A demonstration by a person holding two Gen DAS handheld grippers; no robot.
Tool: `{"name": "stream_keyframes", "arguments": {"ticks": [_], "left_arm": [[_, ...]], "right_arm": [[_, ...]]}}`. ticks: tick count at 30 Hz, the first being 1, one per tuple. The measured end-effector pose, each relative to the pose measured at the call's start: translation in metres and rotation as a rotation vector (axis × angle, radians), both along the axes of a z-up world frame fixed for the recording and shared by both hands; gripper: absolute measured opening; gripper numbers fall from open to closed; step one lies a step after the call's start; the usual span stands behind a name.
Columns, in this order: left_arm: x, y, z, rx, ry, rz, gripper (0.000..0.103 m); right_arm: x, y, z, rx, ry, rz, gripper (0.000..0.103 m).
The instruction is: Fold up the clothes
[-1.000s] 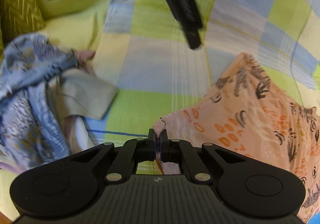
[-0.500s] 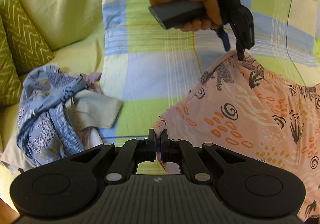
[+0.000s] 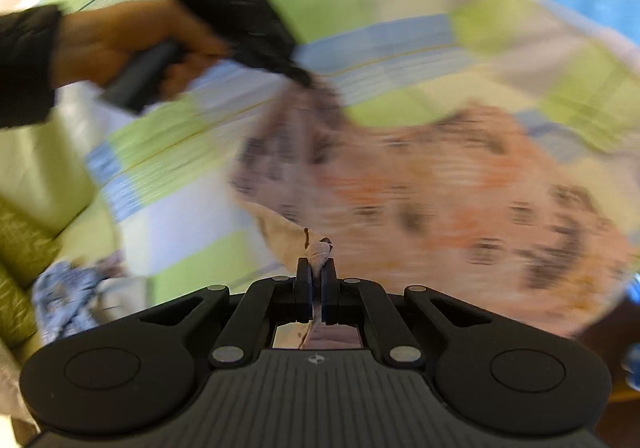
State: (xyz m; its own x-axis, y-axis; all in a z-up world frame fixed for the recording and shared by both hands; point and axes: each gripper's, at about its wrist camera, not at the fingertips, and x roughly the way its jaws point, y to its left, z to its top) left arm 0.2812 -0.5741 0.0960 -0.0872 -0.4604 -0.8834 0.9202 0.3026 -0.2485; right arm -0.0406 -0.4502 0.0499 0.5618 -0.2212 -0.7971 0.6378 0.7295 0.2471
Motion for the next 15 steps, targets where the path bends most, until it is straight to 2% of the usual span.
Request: {"name": "stream_keyframes", "arguments": {"ticks": [3,8,15], "left_arm": [[-0.029,-0.029,0.006,-0.013,0.016,0.046,0.001],[-0.067,-0.081,-0.005,0.028,0.021,0.105,0.001],[-0.114,-0.143,-0.033,0.071,0.001,0.095,0.001]], "right_arm": [[-0.044,-0.042,-0.003,-0.005,0.029,-0.088,0.002],[-0.111,-0.105,-0.017,0.001,0.072,-0.203,0.002],[-0.155,-0.186,-0.046,0.005,0.106,-0.222,0.002]]}}
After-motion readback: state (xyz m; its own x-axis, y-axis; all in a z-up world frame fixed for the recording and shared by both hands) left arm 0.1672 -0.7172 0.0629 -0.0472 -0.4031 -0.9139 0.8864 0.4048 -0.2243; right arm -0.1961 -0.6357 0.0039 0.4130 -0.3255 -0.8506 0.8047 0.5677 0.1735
